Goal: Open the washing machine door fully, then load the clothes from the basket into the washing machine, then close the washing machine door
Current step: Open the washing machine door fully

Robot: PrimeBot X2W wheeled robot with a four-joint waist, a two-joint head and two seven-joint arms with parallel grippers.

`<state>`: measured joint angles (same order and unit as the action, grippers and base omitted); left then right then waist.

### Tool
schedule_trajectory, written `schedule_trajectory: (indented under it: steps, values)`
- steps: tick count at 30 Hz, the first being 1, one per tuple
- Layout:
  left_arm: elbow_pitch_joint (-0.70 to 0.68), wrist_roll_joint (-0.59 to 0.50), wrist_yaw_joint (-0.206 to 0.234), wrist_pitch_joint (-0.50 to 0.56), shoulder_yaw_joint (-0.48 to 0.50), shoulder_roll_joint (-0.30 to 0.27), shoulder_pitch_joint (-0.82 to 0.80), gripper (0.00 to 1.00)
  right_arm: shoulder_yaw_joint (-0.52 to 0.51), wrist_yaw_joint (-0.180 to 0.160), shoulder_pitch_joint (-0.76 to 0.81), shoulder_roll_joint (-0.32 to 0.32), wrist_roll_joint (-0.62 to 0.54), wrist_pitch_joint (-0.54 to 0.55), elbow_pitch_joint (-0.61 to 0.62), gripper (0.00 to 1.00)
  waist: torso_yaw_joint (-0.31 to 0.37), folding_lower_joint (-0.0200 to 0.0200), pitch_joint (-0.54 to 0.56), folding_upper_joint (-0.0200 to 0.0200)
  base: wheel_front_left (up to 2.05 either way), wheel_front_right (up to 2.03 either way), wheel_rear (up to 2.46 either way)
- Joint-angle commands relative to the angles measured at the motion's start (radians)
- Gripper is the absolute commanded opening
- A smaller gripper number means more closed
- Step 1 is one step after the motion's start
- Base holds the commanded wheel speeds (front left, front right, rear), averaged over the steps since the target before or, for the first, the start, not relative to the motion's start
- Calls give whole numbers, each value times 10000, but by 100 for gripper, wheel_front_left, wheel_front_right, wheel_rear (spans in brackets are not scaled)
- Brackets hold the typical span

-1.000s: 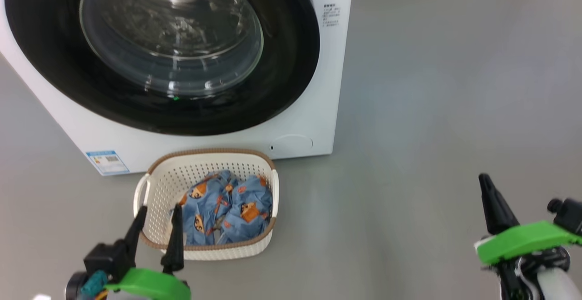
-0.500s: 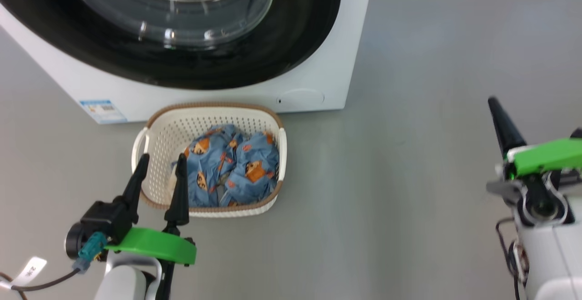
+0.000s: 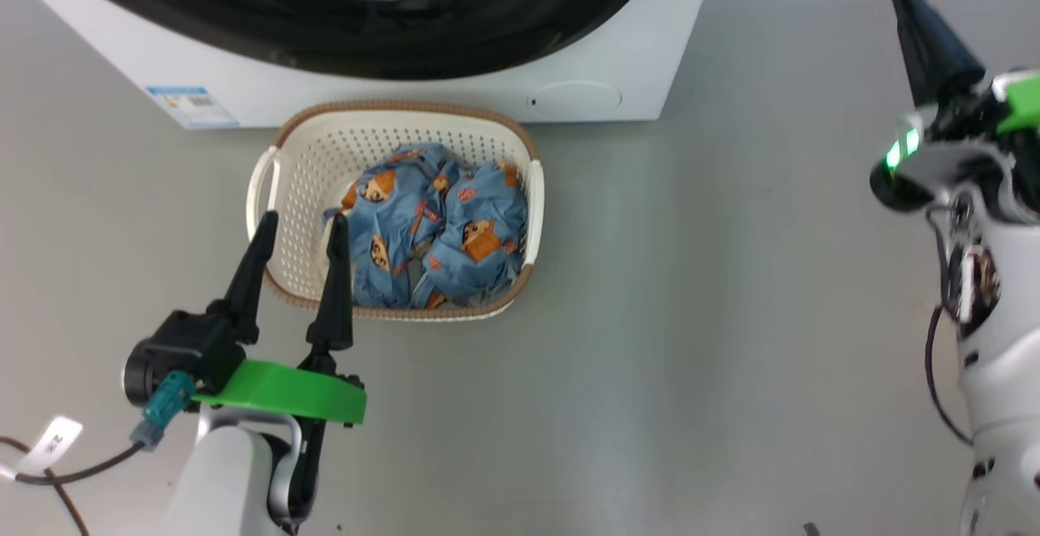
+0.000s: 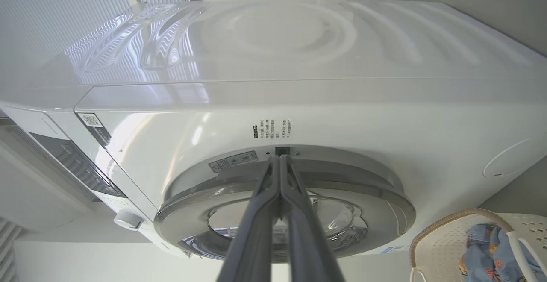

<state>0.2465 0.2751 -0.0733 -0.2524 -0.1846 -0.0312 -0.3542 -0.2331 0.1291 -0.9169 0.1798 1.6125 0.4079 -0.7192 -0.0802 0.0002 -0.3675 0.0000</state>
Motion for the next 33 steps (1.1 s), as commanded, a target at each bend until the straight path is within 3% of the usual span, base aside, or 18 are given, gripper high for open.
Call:
schedule_trajectory:
  steps: [1,7,20,33]
  values:
    - [-333,48,122,-93,251,-191,-270,100,199,16,-556,0,165,273,28,0,-229,-2,-368,0,0,0,0]
    - [-467,169,204,-93,83,-191,-504,100,396,16,-2148,98,488,1013,-770,0,-432,-2,-771,0,0,0,0]
    - [-680,379,337,-93,-279,-191,-886,100,1229,16,-4989,348,27,1574,-2779,0,-889,-2,-1551,0,0,0,0]
    - [-789,558,460,-93,-609,-191,-1174,100,1812,16,-6683,312,-518,1789,-3992,0,-1197,-2,-2047,0,0,0,0]
